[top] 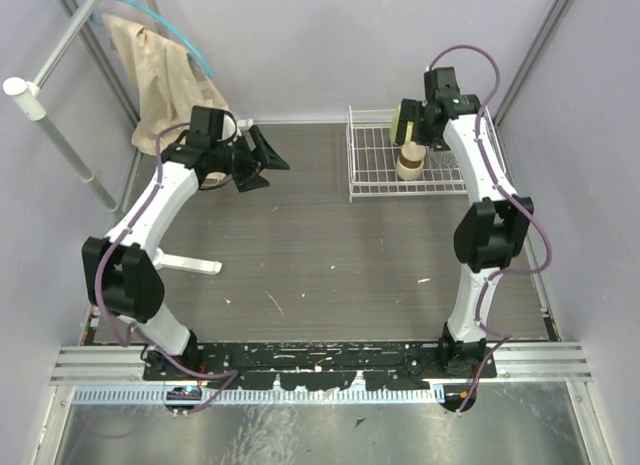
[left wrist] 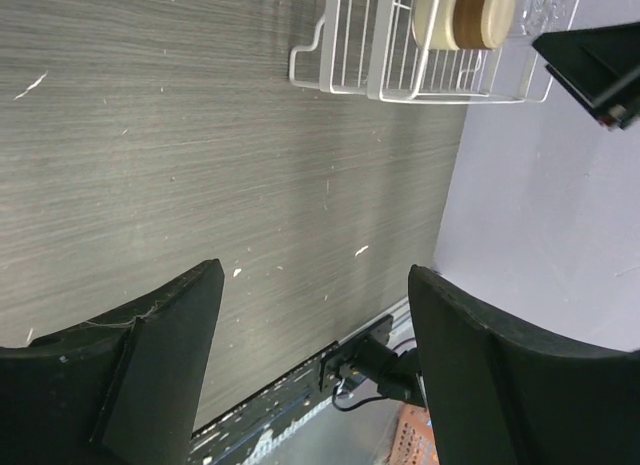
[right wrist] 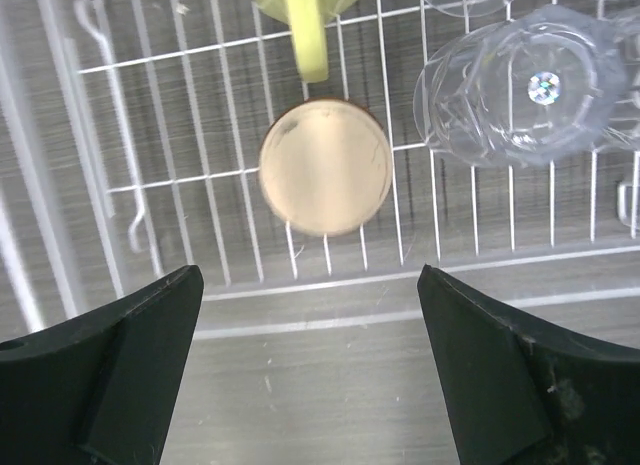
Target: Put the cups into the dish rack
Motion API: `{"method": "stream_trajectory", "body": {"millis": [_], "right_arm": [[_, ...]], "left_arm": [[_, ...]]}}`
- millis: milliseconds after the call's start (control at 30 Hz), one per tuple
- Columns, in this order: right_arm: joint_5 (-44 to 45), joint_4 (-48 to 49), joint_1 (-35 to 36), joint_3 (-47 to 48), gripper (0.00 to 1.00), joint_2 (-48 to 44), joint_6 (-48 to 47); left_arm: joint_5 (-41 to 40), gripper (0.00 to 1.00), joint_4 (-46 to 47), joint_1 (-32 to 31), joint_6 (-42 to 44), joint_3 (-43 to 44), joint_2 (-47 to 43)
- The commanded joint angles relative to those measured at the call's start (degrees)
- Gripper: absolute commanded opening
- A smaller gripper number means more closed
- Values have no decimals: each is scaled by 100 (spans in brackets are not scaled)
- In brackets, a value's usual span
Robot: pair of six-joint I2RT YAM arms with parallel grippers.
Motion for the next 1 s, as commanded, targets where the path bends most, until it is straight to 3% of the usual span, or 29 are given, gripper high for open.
{"method": "stream_trajectory", "body": {"millis": [0, 200, 333, 467, 600, 767, 833, 967], "right_arm": [[267, -185, 262, -296, 96, -1222, 94], [284, -27, 354, -1685, 100, -2680, 202], [159, -15, 354, -2417, 100, -3541, 97], [-194, 148, 353, -3100, 100, -4386, -44], [-190, 418, 358, -3723, 100, -5119, -122], [-285, 478, 362, -4432, 100, -5535, 56], [-471, 632, 358, -4731, 100, -5706, 149], [-778, 698, 356, -4949, 100, -5913, 288]], "left_arm": [[-189, 83, -248, 18, 335, 111, -737], [-206, 98, 3, 22, 290, -564, -1502], [-485, 98, 182, 14, 283, -1043, -2018], [-1146, 98, 9, 25, 377, -1287, -2521], [-1785, 98, 525, 13, 394, -1781, -3145], [-2951, 98, 93, 19, 1071, -1834, -3326], [-3075, 98, 478, 12, 1455, -2167, -3401], [-3202, 98, 2217, 15, 2234, -3446, -3762]]}}
